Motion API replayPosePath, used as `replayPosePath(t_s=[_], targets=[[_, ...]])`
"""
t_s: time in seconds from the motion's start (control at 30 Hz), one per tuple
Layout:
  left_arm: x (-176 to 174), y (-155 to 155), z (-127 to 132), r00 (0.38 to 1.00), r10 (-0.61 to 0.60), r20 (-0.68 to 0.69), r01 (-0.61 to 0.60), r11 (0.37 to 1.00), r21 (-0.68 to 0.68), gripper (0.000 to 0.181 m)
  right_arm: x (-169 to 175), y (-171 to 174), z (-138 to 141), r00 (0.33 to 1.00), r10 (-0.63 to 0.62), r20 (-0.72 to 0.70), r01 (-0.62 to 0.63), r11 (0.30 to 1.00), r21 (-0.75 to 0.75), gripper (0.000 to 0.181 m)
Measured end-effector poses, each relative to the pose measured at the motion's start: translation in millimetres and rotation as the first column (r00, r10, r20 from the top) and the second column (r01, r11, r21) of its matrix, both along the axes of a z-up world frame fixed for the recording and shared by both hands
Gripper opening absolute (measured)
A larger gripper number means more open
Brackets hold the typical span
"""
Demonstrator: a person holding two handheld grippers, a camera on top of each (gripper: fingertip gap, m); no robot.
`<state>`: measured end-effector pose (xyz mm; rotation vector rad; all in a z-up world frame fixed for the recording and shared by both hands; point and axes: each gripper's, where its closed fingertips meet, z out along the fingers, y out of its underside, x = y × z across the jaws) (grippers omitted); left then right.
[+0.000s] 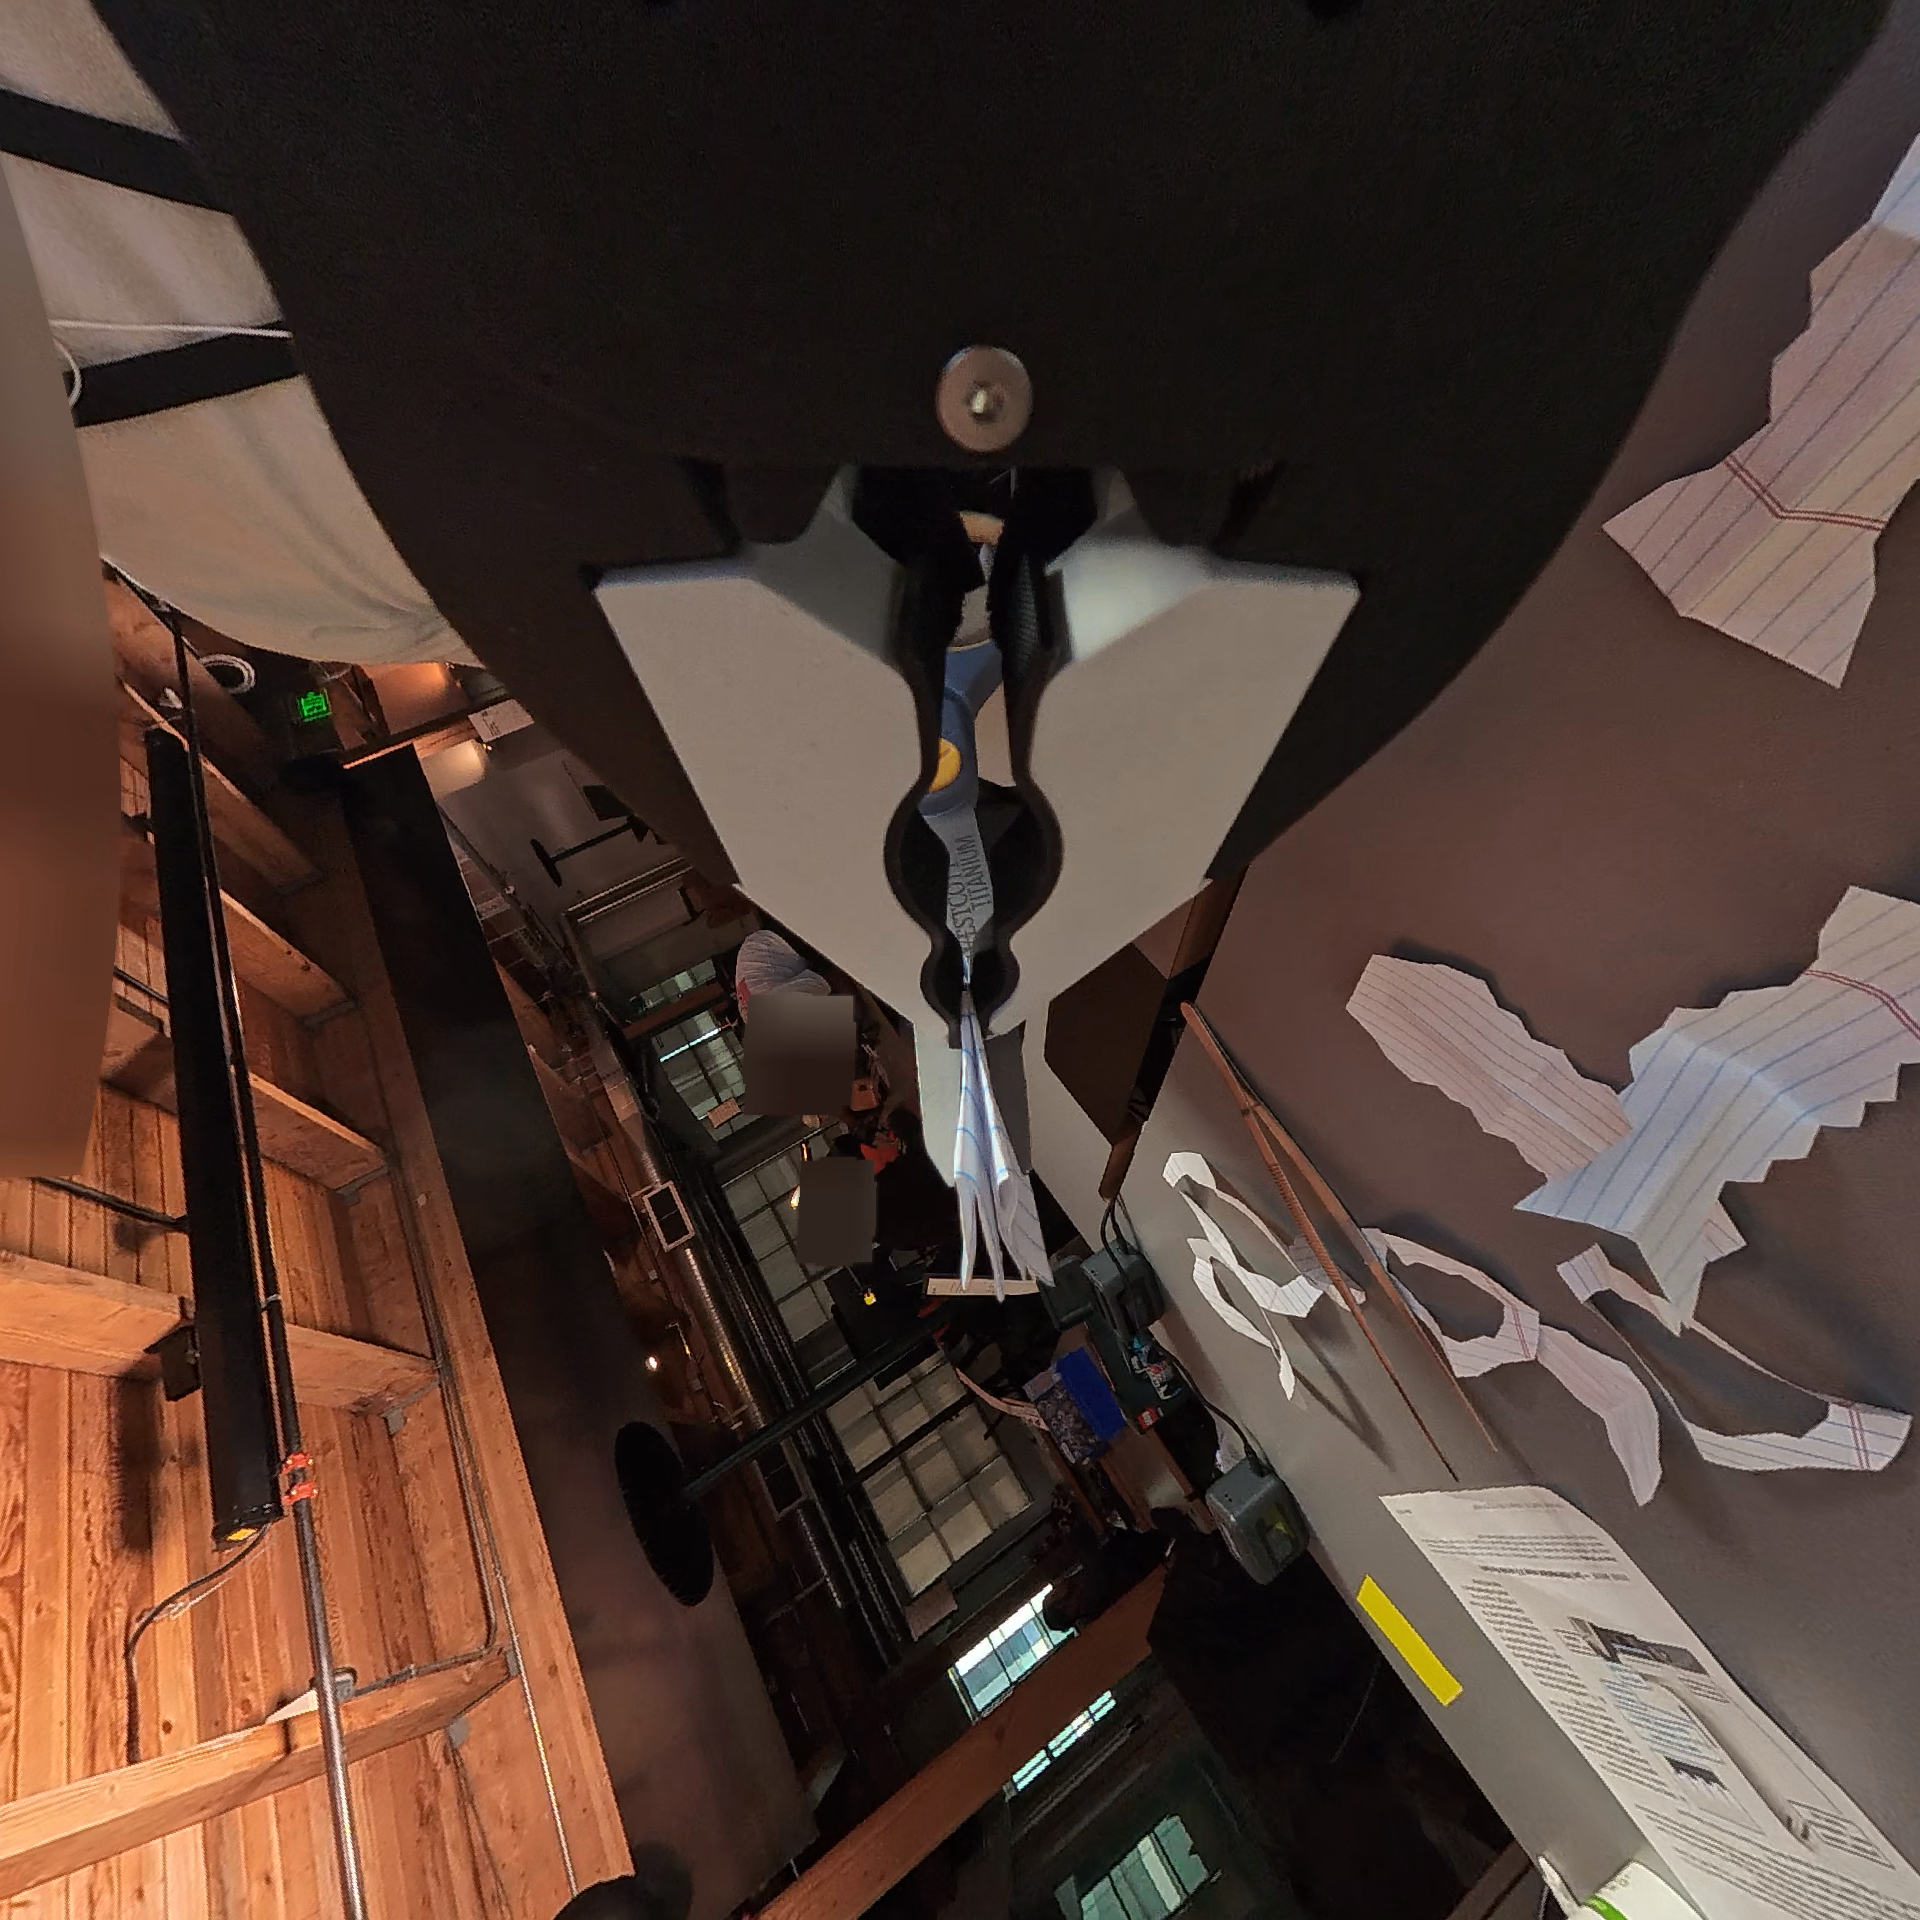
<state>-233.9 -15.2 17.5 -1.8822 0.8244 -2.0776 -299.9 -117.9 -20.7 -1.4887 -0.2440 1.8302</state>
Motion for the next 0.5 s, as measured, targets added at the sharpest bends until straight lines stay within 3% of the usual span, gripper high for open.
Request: replayPosePath(t_s=[0.37,0.5], targets=[[0,7,-2,0.999,0.027,-0.019,-0.027,1.000,0.000,0.000,0,3,4,1.000,0.025,0.004,-0.025,0.999,-0.020,0.042],[3,11,-4,0.999,0.029,-0.033,-0.029,0.999,0.014,0.000,-3,10,1,0.998,0.005,0.061,-0.004,1.000,-0.019,0.030]])
